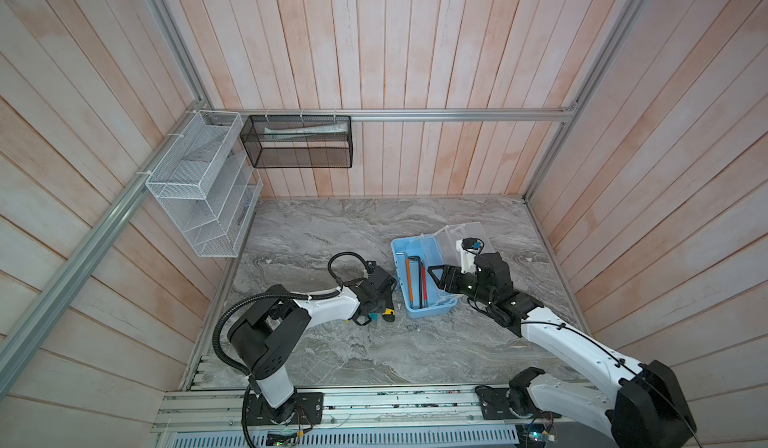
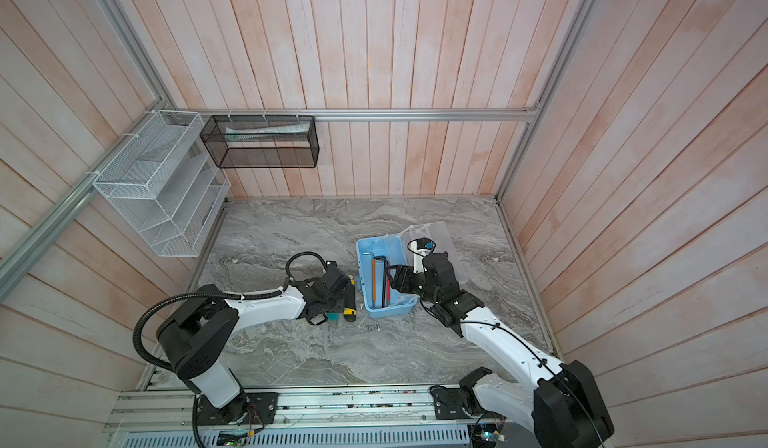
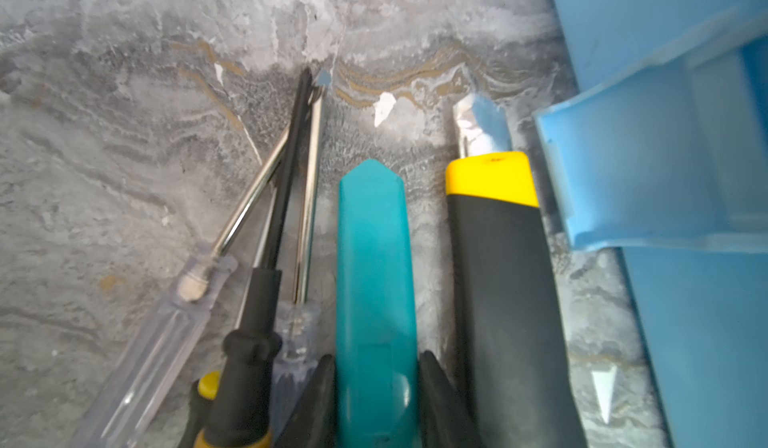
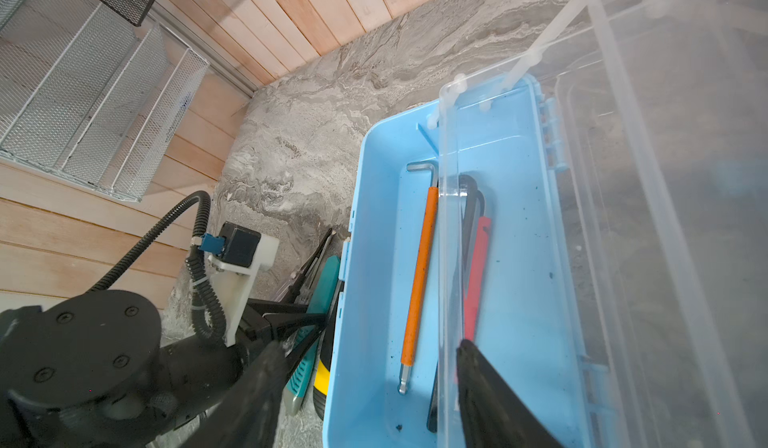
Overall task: Pack the tool kit
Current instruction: 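Lift the teal-handled tool with left gripper toward the blue box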
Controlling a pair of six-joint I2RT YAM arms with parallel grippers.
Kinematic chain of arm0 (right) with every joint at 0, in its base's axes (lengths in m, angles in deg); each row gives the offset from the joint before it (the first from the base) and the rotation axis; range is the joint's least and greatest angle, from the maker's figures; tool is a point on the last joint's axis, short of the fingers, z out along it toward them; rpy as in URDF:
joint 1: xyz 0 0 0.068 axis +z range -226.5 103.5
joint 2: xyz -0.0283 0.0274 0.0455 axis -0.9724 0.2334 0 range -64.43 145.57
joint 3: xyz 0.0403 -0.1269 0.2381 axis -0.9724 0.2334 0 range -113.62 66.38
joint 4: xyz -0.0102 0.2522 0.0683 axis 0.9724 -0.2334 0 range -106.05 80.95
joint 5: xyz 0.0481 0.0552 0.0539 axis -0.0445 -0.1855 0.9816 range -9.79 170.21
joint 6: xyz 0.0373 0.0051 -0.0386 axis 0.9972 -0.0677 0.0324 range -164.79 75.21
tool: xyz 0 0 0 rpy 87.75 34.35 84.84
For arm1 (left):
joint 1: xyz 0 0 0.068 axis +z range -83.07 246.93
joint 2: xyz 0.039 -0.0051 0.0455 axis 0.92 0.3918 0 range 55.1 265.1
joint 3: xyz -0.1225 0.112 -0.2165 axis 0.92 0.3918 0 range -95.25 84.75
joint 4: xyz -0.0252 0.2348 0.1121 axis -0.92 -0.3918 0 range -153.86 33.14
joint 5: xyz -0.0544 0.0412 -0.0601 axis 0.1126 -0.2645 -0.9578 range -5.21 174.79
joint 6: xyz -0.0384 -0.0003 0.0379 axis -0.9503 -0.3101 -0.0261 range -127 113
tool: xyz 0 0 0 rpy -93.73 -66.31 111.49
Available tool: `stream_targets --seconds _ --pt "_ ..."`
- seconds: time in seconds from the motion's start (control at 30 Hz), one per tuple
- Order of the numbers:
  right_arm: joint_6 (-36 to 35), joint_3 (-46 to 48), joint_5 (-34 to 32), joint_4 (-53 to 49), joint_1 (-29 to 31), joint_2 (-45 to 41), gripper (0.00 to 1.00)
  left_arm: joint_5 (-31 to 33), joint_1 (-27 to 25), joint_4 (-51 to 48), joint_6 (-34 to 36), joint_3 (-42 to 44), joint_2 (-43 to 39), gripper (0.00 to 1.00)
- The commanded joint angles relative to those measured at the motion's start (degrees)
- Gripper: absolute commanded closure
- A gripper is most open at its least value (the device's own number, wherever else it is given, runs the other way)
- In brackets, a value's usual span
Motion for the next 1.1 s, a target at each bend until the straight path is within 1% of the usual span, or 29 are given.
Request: stream_targets --seconds 0.0,0.53,0.83,0.93,1.07 --pt "-0.17 0.31 -0.68 1.09 0.24 0.67 0.35 -0.92 -0.11 -2.65 0.39 1.11 -0.57 0.7" --pt "0.09 0.55 -1.18 1.46 0.21 0.75 0.36 -3.26 -0.03 -4.24 1.18 0.09 -6.24 0.7" --pt "-0.04 -0.83 -1.56 0.33 0.18 -0.88 0.36 -4.71 0.07 -8.07 0.45 -3.97 -14.13 0.7" --pt "0.0 -1.49 -2.05 -0.16 -0.07 -2.42 0.35 -7.51 0.05 -5.76 -0.4 -5.99 -16.22 0.7" --pt "-0.09 -2.0 -3.13 -0.93 -0.45 -4.32 0.36 -13.02 -0.03 2.82 -3.25 -9.04 -15.39 0.7"
